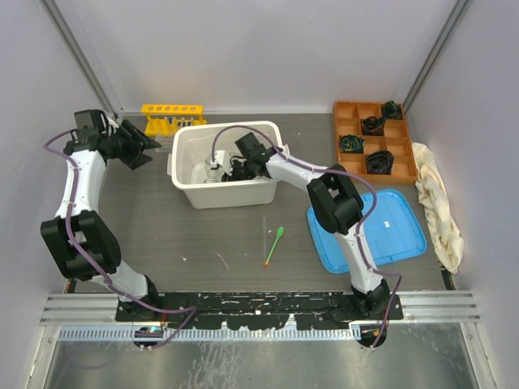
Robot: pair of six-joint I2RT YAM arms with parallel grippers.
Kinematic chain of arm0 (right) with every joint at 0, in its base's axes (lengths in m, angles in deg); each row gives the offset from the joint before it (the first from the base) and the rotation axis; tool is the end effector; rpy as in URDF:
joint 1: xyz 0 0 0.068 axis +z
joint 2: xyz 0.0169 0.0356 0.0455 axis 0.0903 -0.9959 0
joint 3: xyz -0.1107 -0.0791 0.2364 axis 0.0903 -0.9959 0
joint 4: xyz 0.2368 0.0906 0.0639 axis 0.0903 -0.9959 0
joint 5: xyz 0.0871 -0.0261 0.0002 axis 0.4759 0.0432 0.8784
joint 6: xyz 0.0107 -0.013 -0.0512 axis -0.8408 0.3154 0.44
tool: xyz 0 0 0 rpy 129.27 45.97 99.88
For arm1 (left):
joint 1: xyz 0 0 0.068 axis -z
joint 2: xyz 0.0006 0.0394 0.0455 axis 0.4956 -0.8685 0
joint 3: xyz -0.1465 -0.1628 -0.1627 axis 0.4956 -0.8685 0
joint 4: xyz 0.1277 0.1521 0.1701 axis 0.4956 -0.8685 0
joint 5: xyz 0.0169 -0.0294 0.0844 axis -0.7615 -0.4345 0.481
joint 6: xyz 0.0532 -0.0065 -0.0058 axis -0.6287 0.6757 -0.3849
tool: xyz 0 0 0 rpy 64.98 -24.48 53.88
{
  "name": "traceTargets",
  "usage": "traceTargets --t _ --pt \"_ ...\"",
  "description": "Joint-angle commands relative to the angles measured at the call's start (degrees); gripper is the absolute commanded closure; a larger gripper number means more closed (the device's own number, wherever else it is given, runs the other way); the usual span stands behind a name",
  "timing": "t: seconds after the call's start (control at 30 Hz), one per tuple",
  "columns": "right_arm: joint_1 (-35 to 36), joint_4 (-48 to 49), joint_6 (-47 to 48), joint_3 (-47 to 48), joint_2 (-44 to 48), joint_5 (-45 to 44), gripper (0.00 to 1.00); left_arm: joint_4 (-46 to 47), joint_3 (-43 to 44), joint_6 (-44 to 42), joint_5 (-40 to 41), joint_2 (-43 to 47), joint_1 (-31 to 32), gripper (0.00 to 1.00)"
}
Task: Organize the chemistry lab equipment
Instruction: Place the chemistry item in the storage box, then pick up the chemistry item at the center of the board.
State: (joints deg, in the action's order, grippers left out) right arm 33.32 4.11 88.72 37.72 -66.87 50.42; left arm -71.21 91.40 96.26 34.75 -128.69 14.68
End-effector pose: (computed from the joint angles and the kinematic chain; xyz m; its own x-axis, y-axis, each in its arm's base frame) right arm 0.3797 0.3232 0.1663 0.0091 -0.7204 -0.6935 -0.9921 0.0803 -0.0964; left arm 0.3383 0.0729 0.3228 -0.6153 -0.7238 -0.3121 -0.3648 0.6125 -0.7012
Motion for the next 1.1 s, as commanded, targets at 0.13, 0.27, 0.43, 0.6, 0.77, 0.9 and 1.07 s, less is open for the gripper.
traceTargets --t 0.13,0.27,0.43,0.6,0.77,0.9,1.07 --pt "-0.2 -0.1 0.5 2.9 8.7 -1.1 0.48 1.7 0.2 0.5 -2.1 0.6 -0.3 0.44" --pt "-0.2 -0.6 0.9 4.3 10.6 -3.2 0.48 2.1 0.4 0.8 -2.2 0.8 -0.3 0.44" --pt "-0.2 -0.5 0.7 6.7 13.4 -8.0 0.47 1.9 1.3 0.9 -2.3 1.2 -0.2 0.44" --pt "-0.3 2.6 -1.5 8.6 16.4 -16.4 0.47 1.6 1.6 0.4 -2.0 2.4 -0.2 0.45" --pt "-1.4 5.2 -10.6 12.6 18.5 -25.7 0.47 1.1 1.6 -1.7 -0.7 4.9 1.0 0.49" --pt "-1.7 4.3 -19.8 17.1 21.1 -38.9 0.51 0.3 1.7 -3.2 1.1 6.3 2.8 0.48" --pt "-1.7 -8.0 -34.6 22.9 25.5 -52.8 0.58 1.0 1.3 -2.2 1.8 5.7 3.4 0.48"
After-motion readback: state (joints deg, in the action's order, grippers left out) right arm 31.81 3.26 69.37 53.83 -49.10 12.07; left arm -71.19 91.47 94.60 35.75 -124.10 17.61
